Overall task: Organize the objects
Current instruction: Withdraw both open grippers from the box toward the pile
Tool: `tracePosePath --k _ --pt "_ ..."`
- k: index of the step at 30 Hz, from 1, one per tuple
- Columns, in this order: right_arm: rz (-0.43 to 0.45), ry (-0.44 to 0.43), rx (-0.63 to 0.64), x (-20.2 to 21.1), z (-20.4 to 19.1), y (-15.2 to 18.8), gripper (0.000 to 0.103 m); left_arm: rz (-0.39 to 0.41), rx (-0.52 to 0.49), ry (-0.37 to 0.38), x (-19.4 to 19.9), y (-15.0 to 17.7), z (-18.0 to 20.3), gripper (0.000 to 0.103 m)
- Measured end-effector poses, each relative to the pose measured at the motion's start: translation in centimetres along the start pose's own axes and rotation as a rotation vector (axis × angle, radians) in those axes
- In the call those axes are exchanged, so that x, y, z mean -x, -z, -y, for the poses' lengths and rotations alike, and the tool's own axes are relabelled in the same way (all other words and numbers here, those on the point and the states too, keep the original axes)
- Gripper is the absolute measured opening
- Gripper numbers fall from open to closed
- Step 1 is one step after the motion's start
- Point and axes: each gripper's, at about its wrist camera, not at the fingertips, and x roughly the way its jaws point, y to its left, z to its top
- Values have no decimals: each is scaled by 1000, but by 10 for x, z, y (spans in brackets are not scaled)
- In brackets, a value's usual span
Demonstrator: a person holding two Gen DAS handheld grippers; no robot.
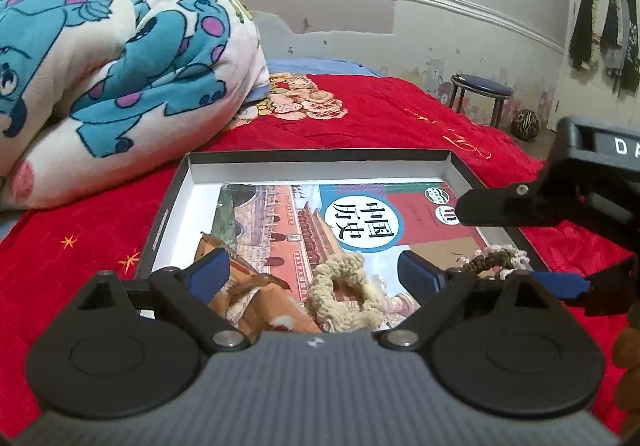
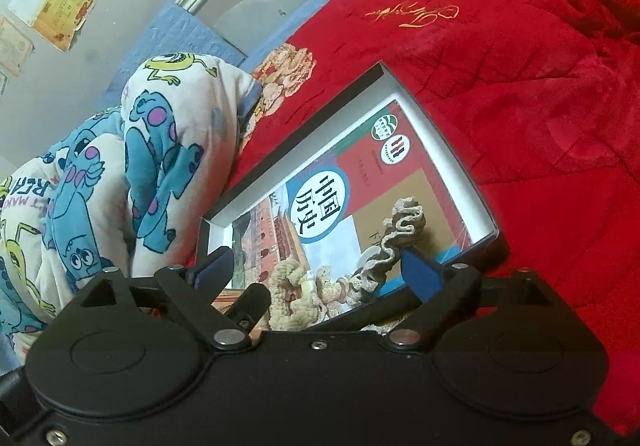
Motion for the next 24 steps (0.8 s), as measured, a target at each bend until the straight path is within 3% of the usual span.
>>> tracePosePath --k 8,15,19,24 --pt "26 21 50 11 -7 6 96 7 16 -3 16 -1 -10 96" --pt "-24 6 125 21 -10 2 96 3 53 -30 30 -7 -26 96" --pt "23 -5 133 39 -6 -5 96 18 57 -50 38 -15 -35 96" --pt "47 -4 118 47 0 -15 96 -45 88 -1 36 -14 -45 97"
